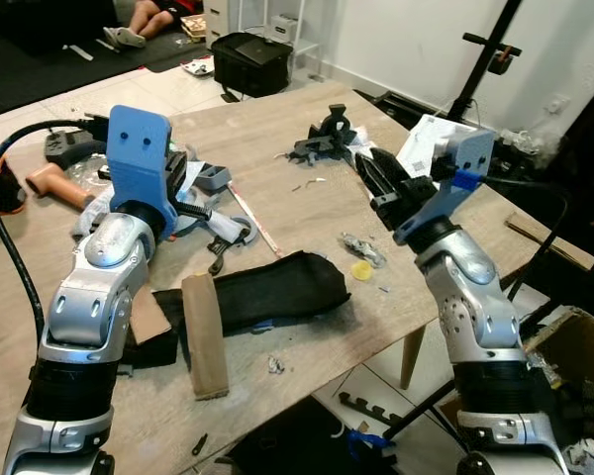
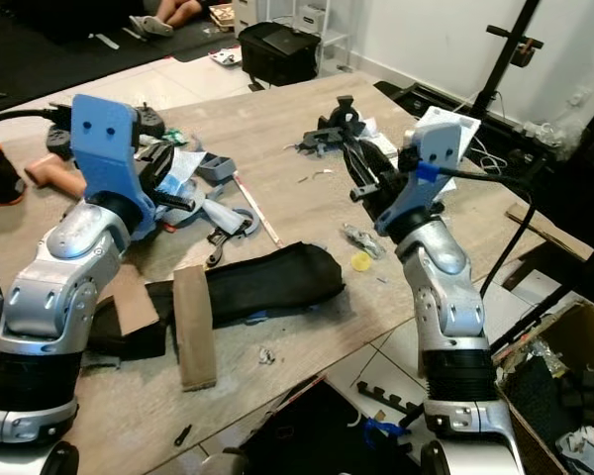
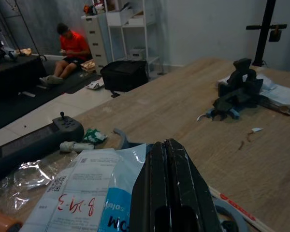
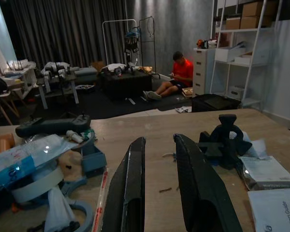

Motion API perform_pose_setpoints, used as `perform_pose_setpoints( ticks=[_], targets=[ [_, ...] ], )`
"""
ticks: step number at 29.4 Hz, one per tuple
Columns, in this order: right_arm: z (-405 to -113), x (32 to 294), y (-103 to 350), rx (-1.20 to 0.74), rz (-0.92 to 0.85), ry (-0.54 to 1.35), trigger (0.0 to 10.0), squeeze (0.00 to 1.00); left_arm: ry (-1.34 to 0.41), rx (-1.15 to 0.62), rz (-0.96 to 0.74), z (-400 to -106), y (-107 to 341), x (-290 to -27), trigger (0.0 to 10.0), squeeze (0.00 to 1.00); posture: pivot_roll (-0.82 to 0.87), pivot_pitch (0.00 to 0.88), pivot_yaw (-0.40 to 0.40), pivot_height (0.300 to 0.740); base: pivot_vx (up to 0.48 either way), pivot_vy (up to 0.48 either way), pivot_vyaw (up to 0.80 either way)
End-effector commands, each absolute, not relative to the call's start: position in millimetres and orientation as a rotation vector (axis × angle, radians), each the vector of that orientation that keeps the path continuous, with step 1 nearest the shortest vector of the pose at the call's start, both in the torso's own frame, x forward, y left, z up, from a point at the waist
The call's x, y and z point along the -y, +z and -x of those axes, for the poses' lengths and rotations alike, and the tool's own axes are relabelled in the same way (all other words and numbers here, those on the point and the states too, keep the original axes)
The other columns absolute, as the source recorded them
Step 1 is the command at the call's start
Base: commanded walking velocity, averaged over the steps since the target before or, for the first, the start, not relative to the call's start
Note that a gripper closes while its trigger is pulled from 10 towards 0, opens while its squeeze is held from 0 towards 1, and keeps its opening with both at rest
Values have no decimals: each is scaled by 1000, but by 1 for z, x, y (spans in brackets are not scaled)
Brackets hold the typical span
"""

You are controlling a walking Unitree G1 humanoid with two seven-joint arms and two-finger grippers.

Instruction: Picking trash to rubbish bin

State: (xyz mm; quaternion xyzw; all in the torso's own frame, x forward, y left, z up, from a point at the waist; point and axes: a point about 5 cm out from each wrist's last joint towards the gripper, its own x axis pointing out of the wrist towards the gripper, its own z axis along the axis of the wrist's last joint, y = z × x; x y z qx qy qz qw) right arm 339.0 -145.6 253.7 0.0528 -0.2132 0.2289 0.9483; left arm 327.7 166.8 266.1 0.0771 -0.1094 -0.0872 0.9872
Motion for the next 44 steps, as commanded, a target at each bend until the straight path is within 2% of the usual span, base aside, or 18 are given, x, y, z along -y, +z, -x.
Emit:
perform_pose_setpoints(
  ticks=[1, 8, 12, 18, 19, 20, 23, 24, 29, 30, 31, 36, 39, 44],
  targets=[
    [-334, 142, 250, 426, -121, 463, 10000, 0, -161, 202, -167, -326, 264, -169, 10000, 0, 199, 156, -13, 740, 0, 0, 0],
    [-329, 136, 248, 441, -157, 420, 10000, 0, -148, 270, -96, -322, 260, -164, 10000, 0, 186, 157, -8, 740, 0, 0, 0],
    [-324, 131, 245, 425, -102, 467, 10000, 0, -163, 281, -50, -318, 260, -161, 10000, 0, 178, 148, -13, 740, 0, 0, 0],
    [-325, 132, 236, 358, -53, 529, 10000, 0, -219, 264, -106, -316, 256, -160, 10000, 0, 186, 123, -20, 740, 0, 0, 0],
    [-325, 133, 236, 348, -46, 547, 10000, 420, -211, 258, -120, -317, 255, -162, 10000, 0, 185, 119, -18, 740, 0, 0, 0],
    [-325, 133, 236, 338, -44, 568, 10000, 565, -205, 250, -130, -317, 254, -164, 10000, 0, 185, 116, -17, 740, 0, 0, 0],
    [-325, 134, 236, 334, -43, 582, 10000, 565, -201, 246, -137, -317, 253, -166, 10000, 0, 185, 116, -17, 740, 0, 0, 0],
    [-324, 134, 237, 331, -44, 602, 10000, 1000, -193, 240, -142, -317, 252, -168, 10000, 0, 185, 113, -17, 740, 0, 0, 0],
    [-323, 136, 235, 288, 19, 663, 10000, 1000, -187, 225, -142, -316, 247, -167, 10000, 0, 179, 103, -23, 740, 0, 0, 0],
    [-322, 133, 232, 271, 57, 705, 10000, 310, -191, 221, -138, -316, 246, -166, 10000, 0, 179, 103, -23, 740, 0, 0, 0],
    [-320, 129, 229, 258, 79, 752, 10000, 0, -193, 218, -136, -316, 245, -165, 10000, 0, 179, 103, -23, 740, 0, 0, 0],
    [-314, 120, 224, 234, 109, 866, 10000, 0, -210, 214, -136, -316, 244, -163, 10000, 0, 179, 103, -23, 740, 0, 0, 0],
    [-297, 103, 209, 156, 180, 1107, 10000, 0, -264, 210, -144, -314, 243, -159, 10000, 0, 171, 90, -20, 740, 0, 0, 0],
    [-287, 96, 192, 85, 265, 1246, 10000, 0, -365, 224, -138, -308, 244, -151, 10000, 0, 171, 90, -20, 740, 0, 0, 0]
  ],
)
